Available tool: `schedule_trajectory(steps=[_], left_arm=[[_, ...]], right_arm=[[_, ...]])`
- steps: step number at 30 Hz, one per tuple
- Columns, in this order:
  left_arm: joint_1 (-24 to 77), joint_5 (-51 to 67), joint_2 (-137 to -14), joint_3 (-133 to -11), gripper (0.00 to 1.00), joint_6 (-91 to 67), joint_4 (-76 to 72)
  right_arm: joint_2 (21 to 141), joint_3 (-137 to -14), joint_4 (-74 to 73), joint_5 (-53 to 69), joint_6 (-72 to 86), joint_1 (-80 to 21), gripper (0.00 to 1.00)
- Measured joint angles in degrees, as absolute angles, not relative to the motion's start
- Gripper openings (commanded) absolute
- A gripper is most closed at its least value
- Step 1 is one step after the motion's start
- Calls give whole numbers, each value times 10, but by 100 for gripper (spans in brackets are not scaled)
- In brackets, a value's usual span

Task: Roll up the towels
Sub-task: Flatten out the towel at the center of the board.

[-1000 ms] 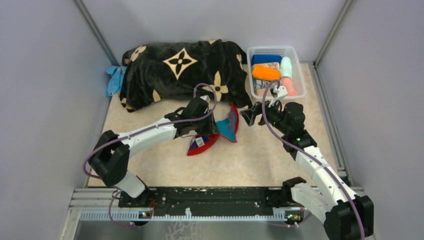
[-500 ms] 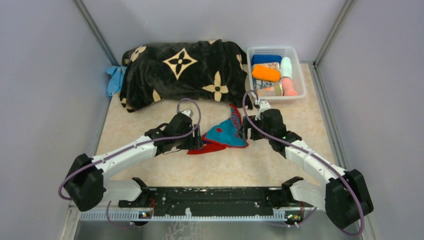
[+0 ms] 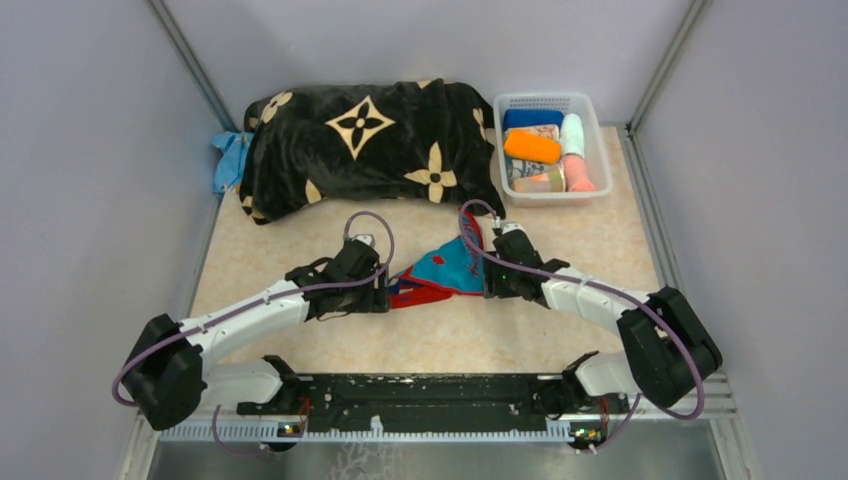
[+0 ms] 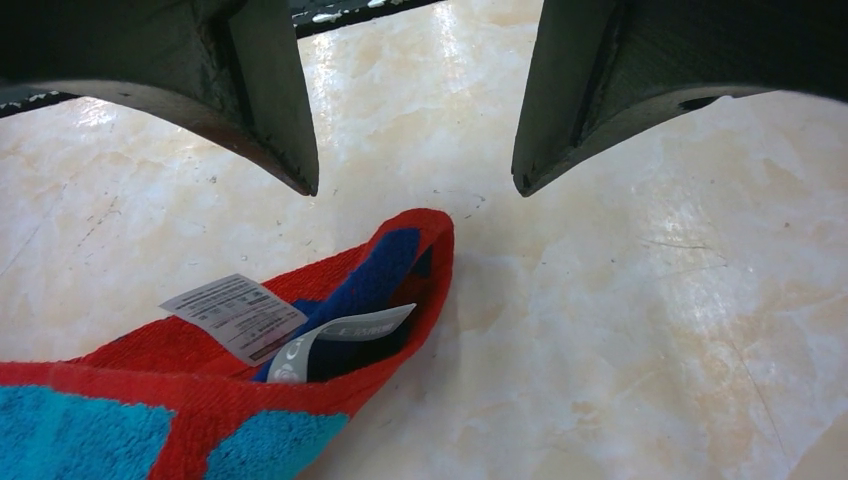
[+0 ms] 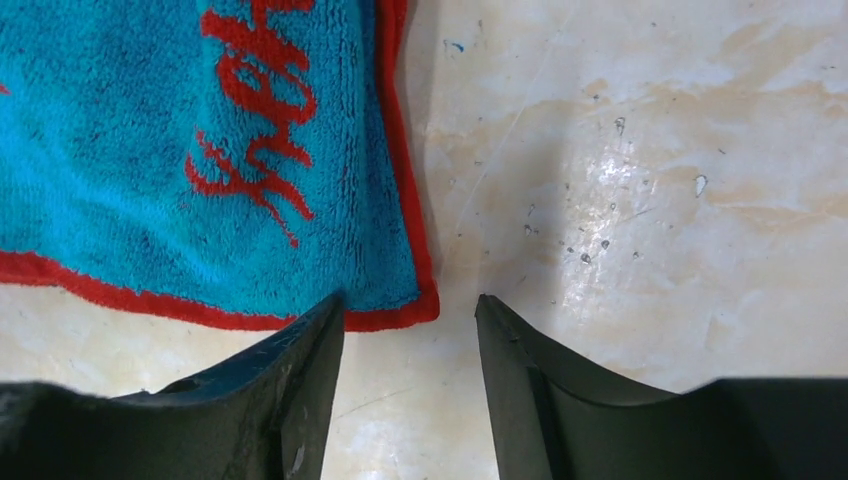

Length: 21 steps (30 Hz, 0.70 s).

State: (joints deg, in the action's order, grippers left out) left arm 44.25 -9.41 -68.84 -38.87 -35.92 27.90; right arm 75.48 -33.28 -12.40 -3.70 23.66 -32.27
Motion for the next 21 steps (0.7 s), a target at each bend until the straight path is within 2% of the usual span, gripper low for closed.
schedule_trajectory(steps=[4, 6, 8, 12, 17, 21], left_arm=[[442, -94, -690, -378, 77, -359, 278], [442, -94, -695, -377, 77, -359, 275], [442, -94, -702, -377, 77, -360, 271], [442, -90, -720, -373, 77, -360, 262], [442, -90, -728, -370, 77, -360, 258], [442, -90, -730, -364, 77, -360, 246]], right_arm=[[762, -335, -118, -58, 248, -329, 46], [767, -338, -118, -65, 252, -331, 40], [773, -341, -116, -73, 253, -335, 30], [785, -348, -112, -74, 257, -340, 2], [776, -361, -146, -75, 262, -341, 0], [717, -405, -185, -95, 255, -342, 0]])
